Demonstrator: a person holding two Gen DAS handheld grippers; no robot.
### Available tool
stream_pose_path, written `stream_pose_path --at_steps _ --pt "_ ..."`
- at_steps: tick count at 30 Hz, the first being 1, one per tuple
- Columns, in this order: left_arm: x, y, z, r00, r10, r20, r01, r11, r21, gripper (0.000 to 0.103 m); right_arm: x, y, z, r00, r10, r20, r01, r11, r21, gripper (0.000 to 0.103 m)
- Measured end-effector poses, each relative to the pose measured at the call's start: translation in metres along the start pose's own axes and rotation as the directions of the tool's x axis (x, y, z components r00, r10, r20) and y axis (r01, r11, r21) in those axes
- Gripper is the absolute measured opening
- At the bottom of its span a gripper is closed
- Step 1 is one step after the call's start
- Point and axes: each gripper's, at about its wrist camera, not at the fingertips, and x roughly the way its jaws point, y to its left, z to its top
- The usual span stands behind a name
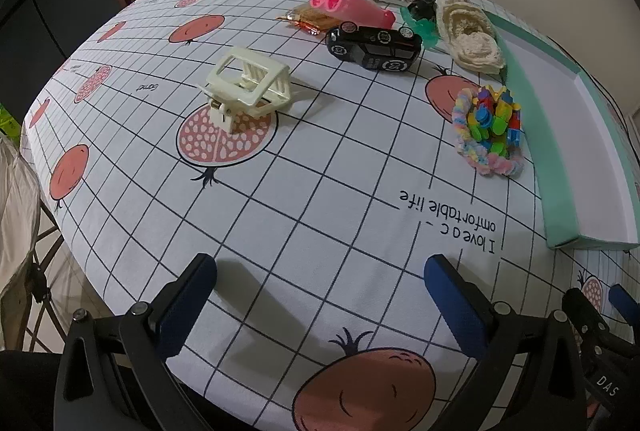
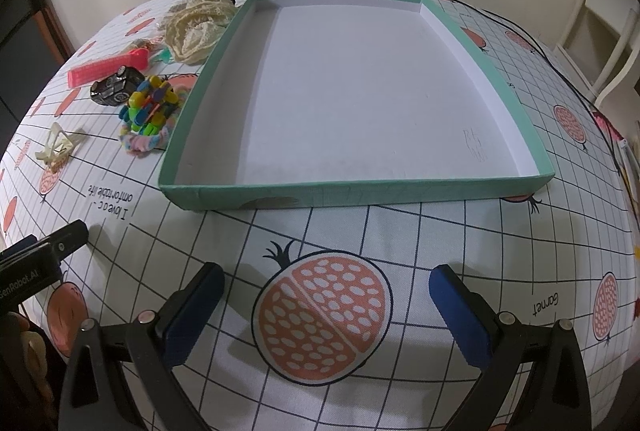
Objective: Organize objects
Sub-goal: 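Move both tools toward the scattered items beside the white tray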
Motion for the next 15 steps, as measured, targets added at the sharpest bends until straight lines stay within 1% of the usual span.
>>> stream_pose_path --at_steps 7,9,12,15 --pt "-0.002 0.0 0.003 0.999 -0.031 -0.006 0.031 0.999 0.027 0.103 -0.001 0.001 0.001 1.0 0.004 0.001 -0.004 1.0 -0.001 0.103" --pt "-0.006 0.002 0.005 0.999 -0.042 0.009 0.041 0.999 0.02 0.103 -0.004 -0.001 0.003 1.0 0.028 0.01 -0.028 0.999 0.014 0.103" --pt "-0.015 0.006 0.011 0.997 -0.057 0.042 0.056 0.998 0.013 0.103 -0.017 -0.002 0.008 0.997 0.034 0.068 -0.036 0.999 0.024 0.103" --pt "-0.023 0.011 0.018 0.995 -0.072 0.074 0.073 0.997 -0.006 0.103 -0.031 -0.003 0.015 0.991 0.057 0.124 -0.061 0.998 0.034 0.103"
